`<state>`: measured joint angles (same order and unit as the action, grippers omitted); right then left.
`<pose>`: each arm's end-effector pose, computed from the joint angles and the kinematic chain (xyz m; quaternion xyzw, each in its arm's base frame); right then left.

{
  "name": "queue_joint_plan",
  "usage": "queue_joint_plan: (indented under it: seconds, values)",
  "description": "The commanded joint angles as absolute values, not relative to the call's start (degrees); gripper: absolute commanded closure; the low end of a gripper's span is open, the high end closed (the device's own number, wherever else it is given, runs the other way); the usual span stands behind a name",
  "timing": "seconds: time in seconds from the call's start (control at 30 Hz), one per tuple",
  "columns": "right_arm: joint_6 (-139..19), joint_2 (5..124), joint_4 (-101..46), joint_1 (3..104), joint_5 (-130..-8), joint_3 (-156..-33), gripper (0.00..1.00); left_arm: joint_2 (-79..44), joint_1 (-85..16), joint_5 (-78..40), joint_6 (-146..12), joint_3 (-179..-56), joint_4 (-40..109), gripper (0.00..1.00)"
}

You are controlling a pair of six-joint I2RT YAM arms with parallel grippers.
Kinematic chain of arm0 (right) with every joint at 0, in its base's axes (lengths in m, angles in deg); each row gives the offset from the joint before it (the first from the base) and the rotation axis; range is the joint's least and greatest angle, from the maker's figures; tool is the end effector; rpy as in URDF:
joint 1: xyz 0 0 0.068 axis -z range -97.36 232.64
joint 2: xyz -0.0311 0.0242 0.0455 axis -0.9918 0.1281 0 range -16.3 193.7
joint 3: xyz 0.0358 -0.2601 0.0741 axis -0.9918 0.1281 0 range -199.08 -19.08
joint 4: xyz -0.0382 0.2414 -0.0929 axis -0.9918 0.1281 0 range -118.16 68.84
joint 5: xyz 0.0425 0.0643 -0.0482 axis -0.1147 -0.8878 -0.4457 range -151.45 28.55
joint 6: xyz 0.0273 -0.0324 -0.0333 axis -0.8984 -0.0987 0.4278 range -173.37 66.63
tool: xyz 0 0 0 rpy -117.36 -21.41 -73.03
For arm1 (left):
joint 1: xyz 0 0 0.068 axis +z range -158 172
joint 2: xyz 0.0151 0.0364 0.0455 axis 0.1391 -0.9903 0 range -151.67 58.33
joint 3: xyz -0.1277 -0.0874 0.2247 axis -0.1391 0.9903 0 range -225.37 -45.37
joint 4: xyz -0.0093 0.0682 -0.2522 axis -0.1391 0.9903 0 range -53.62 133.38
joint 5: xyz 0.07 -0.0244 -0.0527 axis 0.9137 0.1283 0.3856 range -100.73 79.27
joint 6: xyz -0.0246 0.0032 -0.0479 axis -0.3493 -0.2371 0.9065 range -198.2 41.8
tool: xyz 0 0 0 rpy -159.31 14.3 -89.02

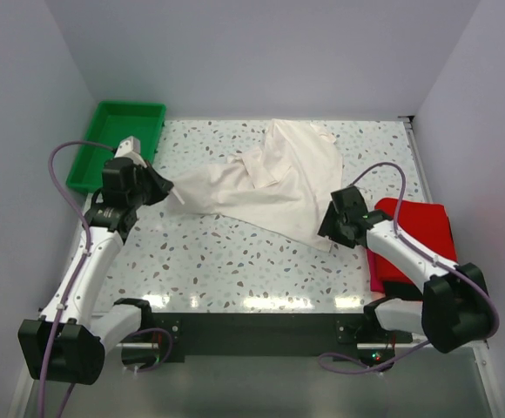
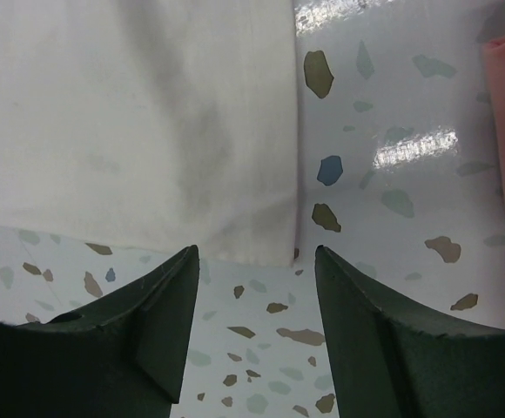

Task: Fold and stack the t-shirts
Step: Flatten the tshirt out

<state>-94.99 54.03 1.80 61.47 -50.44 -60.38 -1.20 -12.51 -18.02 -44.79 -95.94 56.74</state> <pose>0.2175 0.0770 0.2023 0.1955 0.9393 0.0597 0.2754 0.2317 -0.0228 0.3086 -0.1838 0.8421 -0.2157 0.4589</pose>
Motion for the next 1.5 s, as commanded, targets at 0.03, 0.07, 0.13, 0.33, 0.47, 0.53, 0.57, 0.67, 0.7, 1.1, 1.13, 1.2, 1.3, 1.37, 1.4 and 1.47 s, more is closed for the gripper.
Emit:
queue_joint_plan:
  seconds: [0.03,0.07,0.13,0.33,0.47,0.53,0.57,0.67,0.7,1.1,1.13,1.2,1.3,1.37,1.4,1.47]
  values:
    - [-96.96,57.88,-3.28,61.54,-49.23,-59.42,0.41,-0.03,-12.04,-18.91,-45.06,-95.38,53.70,1.00]
    - [-97.22,58.84,-3.72,61.63,-49.58,-59.25,0.41,0.06,-12.04,-18.91,-45.24,-95.38,53.70,1.00]
    - [-97.49,59.55,-4.51,61.63,-49.85,-58.89,0.42,0.06,-12.04,-18.55,-45.33,-95.30,53.61,1.00]
    - [-97.84,61.84,-6.00,61.46,-50.46,-57.67,0.46,-0.03,-12.04,-18.82,-45.15,-94.42,53.17,1.00]
    - [-98.10,63.77,-6.97,59.97,-50.64,-57.14,0.50,0.41,-12.04,-18.73,-44.80,-93.28,53.17,1.00]
    - [-98.28,65.09,-7.33,59.52,-50.90,-57.14,0.52,0.93,-12.04,-18.82,-44.71,-92.92,52.99,1.00]
    - [-98.28,65.53,-7.33,59.26,-50.99,-57.31,0.57,1.02,-12.04,-18.73,-44.71,-92.57,52.99,1.00]
    - [-98.19,65.71,-6.98,59.26,-50.03,-57.14,0.79,1.55,-12.04,-18.03,-45.06,-91.78,53.43,1.00]
    - [-98.19,65.10,-6.72,59.26,-50.02,-57.22,0.86,1.90,-12.04,-17.85,-45.06,-91.60,53.52,1.00]
    - [-91.69,45.77,11.37,59.87,-42.82,-73.21,1.00,7.87,-12.04,-11.79,-47.09,-96.34,59.14,1.00]
    - [-90.73,44.36,12.61,60.22,-42.56,-76.79,1.00,8.32,-12.04,-11.53,-47.17,-98.09,59.67,1.00]
    - [-89.50,41.72,15.78,60.40,-41.85,-80.50,1.00,9.72,-12.04,-10.91,-47.17,-99.86,61.16,1.00]
    - [-88.27,40.05,19.56,60.40,-41.68,-88.14,1.00,11.56,-12.04,-10.91,-47.00,-104.25,63.10,1.00]
    - [-87.73,39.52,21.32,60.49,-41.32,-93.68,1.00,12.53,-12.04,-10.91,-46.74,-107.85,64.06,1.00]
    - [-87.39,38.91,22.89,60.49,-40.97,-95.44,1.00,13.58,-12.04,-10.91,-46.56,-109.17,64.50,1.00]
    - [-86.86,38.37,25.18,60.40,-40.18,-100.62,1.00,14.38,-12.04,-10.91,-45.95,-113.82,65.65,1.00]
